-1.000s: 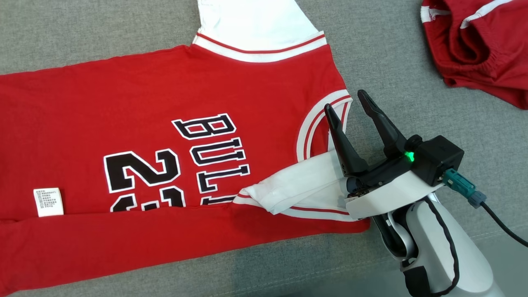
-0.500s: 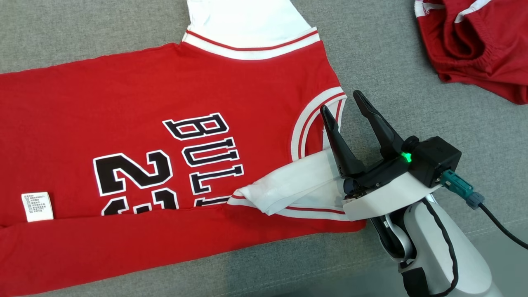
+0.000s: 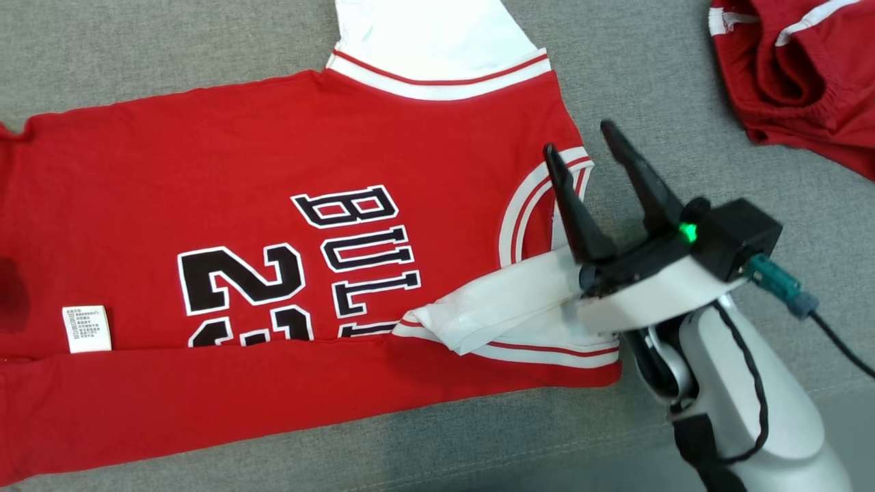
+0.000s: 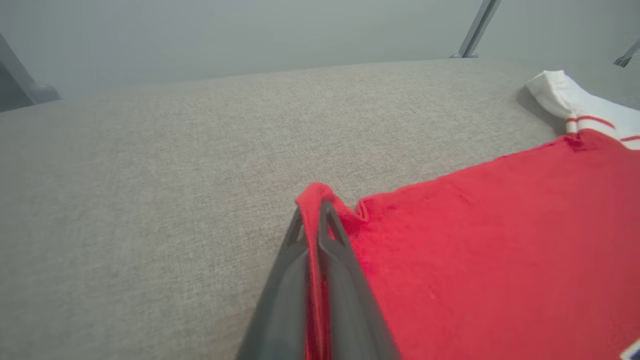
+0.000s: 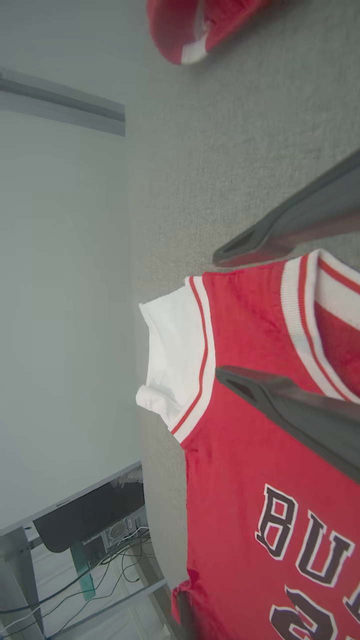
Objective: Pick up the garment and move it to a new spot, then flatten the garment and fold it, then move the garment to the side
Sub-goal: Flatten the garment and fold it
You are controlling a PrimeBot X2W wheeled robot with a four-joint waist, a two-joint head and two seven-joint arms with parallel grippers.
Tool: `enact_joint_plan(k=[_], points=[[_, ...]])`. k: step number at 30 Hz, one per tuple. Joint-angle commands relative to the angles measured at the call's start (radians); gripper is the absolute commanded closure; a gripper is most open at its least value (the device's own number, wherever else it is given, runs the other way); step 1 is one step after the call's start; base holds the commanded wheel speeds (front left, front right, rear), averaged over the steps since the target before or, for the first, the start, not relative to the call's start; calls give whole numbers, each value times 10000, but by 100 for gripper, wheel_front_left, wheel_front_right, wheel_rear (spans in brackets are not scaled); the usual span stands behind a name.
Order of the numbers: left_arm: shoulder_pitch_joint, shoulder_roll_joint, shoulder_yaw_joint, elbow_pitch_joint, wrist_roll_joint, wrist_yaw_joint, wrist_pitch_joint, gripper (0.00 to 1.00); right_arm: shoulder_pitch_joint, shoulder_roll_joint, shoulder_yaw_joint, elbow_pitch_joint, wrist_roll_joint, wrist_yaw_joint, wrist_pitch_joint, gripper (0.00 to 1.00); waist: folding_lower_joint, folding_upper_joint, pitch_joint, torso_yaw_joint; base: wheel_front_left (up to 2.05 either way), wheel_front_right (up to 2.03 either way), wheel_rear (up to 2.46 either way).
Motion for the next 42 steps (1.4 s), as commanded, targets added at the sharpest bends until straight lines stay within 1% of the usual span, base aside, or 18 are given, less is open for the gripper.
enact_joint_plan(k=[1,8,13,15,20,28,33,39,40,42], points=[[26,521,516,-232,239,4,-55,100,-340,91,24,-82,-145,-2,-31,0,0,0,24,70,0,0,0],[227,39,932,-446,900,4,-55,100,-2004,91,-455,291,-744,-2,1318,0,0,0,233,440,0,0,0],[219,-298,1179,-522,1357,4,-55,100,-3080,91,-716,726,-844,-2,2203,0,0,0,365,769,0,0,0],[176,-463,1240,-602,1505,4,-55,100,-3483,91,-868,984,-767,-2,2416,0,0,0,408,938,0,0,0],[86,-762,1253,-773,1777,4,-55,100,-4273,91,-1106,1613,-1005,-2,2801,0,0,0,519,1295,0,0,0],[-246,-1164,934,-1186,2063,4,-55,100,-5424,91,-1469,2883,-1194,-2,3512,0,0,0,886,1932,0,0,0],[-495,-1341,734,-1403,2160,4,-55,100,-5903,91,-1809,3615,-1258,-2,3739,0,0,0,1070,2196,0,0,0],[-725,-1438,541,-1410,2172,4,-55,100,-6305,91,-1454,4278,-830,-2,3731,10,0,0,1243,2338,0,0,0],[-796,-1433,441,-1393,2184,4,-55,100,-6437,91,-1383,4478,-808,-2,3731,26,0,0,1284,2357,0,0,0],[-877,-1436,400,-1376,2191,4,-55,100,-6556,91,-1346,4683,-827,-2,3759,45,0,0,1321,2371,0,0,0]])
